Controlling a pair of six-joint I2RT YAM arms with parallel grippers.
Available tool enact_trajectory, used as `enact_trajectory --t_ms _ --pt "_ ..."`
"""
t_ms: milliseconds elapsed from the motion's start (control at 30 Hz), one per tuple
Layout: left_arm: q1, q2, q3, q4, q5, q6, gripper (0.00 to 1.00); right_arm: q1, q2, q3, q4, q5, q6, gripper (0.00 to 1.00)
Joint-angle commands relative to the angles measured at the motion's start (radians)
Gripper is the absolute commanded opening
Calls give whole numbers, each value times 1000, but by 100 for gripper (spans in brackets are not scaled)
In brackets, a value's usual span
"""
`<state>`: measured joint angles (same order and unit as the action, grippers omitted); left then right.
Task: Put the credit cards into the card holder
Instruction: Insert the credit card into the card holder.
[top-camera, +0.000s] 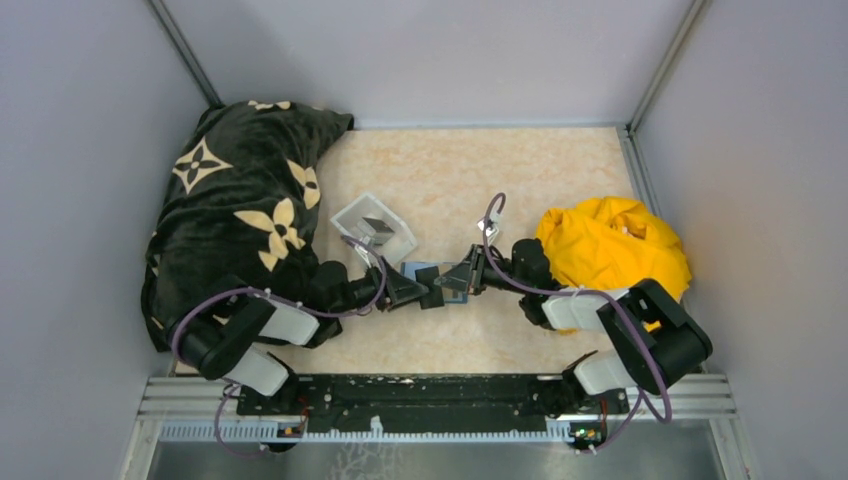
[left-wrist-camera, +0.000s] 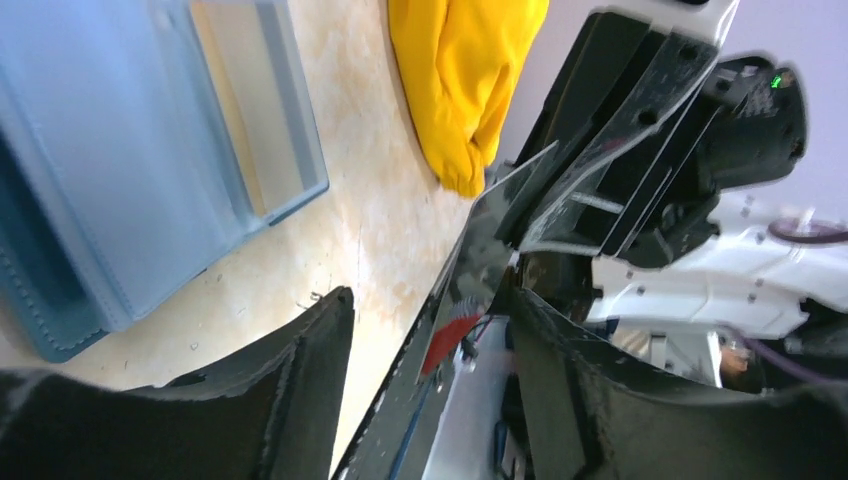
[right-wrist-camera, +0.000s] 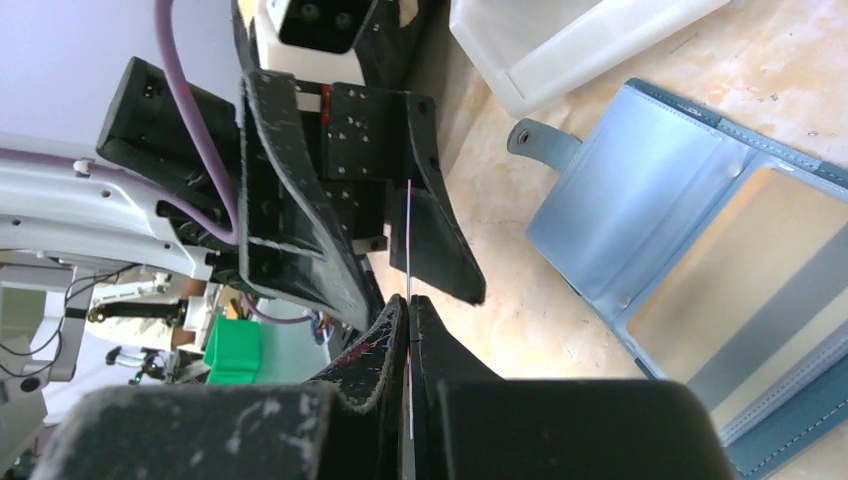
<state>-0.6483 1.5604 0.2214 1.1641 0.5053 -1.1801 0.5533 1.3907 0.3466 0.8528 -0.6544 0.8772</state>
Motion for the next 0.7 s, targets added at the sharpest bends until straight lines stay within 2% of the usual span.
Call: enact_trajectory --t_ms 0,167,267,400,667 --pt "21 -160 -9 -252 -132 83 69 -8 -43 11 58 27 22 0" --pt "25 -326 24 -594 -294 164 71 -9 -90 47 -115 132 -25 0" --pt "25 -377 52 -734 -366 210 69 -8 -101 78 -229 217 -62 0" --pt "26 -375 74 -796 -403 246 64 -3 -64 105 -295 304 -78 0" --pt "25 -309 102 -782 -425 260 56 16 25 144 -334 413 -59 0"
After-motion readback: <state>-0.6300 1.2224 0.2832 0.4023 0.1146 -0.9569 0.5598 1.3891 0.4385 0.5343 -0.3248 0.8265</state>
